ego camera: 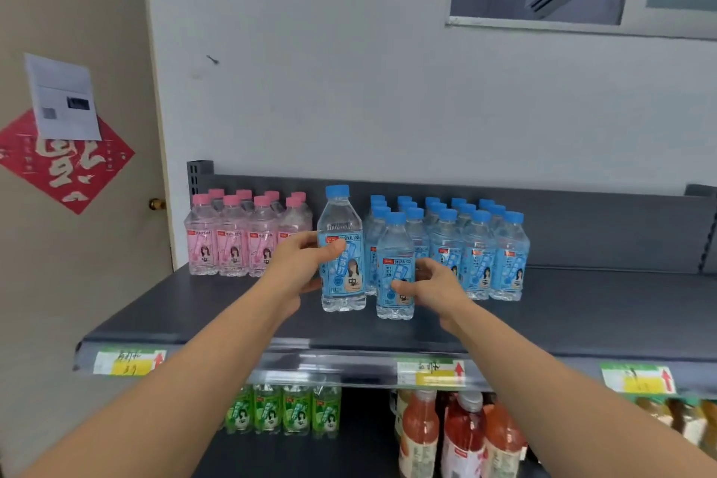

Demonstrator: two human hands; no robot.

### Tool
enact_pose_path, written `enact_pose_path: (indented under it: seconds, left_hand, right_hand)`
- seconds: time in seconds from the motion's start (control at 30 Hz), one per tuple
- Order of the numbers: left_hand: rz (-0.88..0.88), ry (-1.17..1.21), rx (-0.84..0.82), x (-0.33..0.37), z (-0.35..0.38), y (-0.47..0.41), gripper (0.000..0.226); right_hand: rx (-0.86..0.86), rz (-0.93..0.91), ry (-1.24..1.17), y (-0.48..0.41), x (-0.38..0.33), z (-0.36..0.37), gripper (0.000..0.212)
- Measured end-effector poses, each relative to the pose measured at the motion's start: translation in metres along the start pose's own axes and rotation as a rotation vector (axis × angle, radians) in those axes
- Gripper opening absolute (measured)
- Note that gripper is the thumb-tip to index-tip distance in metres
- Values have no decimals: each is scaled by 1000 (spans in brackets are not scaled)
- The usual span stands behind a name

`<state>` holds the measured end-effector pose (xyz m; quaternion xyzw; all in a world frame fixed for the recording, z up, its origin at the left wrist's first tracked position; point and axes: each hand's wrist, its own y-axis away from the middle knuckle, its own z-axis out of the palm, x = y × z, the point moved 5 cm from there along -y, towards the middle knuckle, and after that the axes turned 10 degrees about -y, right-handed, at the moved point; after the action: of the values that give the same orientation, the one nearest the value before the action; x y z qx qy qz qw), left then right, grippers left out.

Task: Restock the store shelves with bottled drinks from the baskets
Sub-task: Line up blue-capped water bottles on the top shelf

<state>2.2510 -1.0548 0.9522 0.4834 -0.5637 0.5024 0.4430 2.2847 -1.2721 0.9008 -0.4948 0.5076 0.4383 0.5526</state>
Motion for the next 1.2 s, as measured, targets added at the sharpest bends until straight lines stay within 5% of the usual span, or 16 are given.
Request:
enact_pose_path:
  seconds: [0.6, 0.73, 0.9, 1.07, 1.2]
  left_hand:
    - [-19, -18, -40, -20, 19, -26, 24]
    - [-7, -18, -70, -19, 31, -22, 26]
    - [31, 9, -98, -13, 55, -18, 25]
    - [89, -33, -93, -11, 75, -16, 31]
    - [168, -205, 84, -14, 65, -28, 38]
  right_hand:
    - [6, -56, 137, -19, 11, 8, 51]
    - [211, -272, 194, -2, -9, -7, 36]
    - [-203, -254, 51, 27, -29, 3, 38]
    - [-155, -263, 70, 30, -27, -11, 53]
    - [-111, -204, 1, 23, -20, -32, 52]
